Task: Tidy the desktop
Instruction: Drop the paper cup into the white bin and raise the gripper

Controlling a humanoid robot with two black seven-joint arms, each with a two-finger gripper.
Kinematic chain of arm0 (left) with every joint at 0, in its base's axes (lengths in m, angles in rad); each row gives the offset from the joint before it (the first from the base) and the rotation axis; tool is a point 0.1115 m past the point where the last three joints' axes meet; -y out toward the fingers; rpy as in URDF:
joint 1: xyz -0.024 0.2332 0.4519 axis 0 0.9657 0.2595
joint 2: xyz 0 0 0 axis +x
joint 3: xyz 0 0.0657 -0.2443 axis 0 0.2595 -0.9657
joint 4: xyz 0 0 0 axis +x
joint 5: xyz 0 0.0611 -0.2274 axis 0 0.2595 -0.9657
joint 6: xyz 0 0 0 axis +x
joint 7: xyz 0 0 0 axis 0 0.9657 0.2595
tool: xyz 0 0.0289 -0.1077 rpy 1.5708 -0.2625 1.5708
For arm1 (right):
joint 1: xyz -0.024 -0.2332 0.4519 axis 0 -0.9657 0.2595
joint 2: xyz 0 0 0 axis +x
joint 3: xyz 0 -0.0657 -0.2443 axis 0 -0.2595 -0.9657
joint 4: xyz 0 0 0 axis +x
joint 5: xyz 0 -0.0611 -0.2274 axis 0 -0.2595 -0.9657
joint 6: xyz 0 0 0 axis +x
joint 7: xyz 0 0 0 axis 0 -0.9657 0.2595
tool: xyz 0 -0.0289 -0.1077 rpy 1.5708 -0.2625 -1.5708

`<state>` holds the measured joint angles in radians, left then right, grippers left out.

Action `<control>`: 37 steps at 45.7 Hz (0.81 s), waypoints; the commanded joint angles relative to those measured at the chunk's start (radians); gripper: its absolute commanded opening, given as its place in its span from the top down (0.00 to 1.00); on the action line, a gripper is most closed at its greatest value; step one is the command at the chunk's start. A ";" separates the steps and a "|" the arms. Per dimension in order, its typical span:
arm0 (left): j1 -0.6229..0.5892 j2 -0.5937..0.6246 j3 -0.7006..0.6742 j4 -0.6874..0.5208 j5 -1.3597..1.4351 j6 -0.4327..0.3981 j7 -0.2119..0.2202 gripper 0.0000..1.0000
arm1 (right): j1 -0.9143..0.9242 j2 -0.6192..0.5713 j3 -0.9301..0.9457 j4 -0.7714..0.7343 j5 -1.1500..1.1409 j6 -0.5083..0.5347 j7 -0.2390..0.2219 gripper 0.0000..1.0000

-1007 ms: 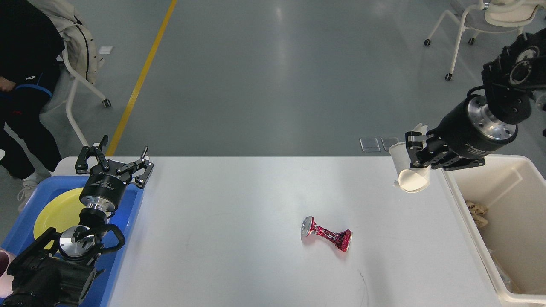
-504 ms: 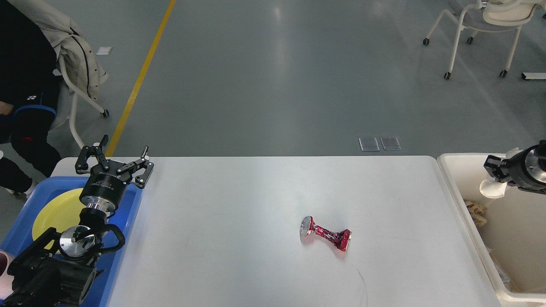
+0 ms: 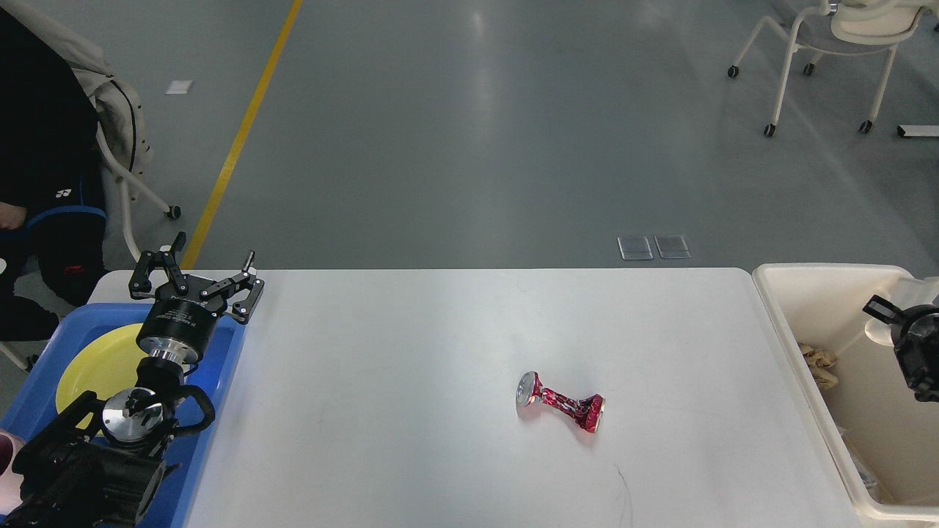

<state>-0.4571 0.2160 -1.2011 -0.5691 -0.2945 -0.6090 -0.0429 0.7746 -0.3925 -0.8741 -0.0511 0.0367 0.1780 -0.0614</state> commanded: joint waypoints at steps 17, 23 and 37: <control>0.000 0.000 0.000 0.000 0.000 0.000 0.000 0.03 | 0.002 0.026 0.010 -0.013 0.000 0.003 -0.008 0.00; 0.000 0.000 0.000 0.000 0.000 0.000 0.000 0.03 | 0.008 0.027 0.003 -0.015 -0.001 0.005 -0.006 0.00; 0.000 -0.001 0.000 0.000 0.000 0.000 0.000 0.03 | 0.153 0.061 0.015 0.004 0.000 0.020 -0.006 0.00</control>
<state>-0.4571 0.2150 -1.2011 -0.5691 -0.2945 -0.6090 -0.0430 0.8560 -0.3521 -0.8728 -0.0654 0.0352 0.1934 -0.0676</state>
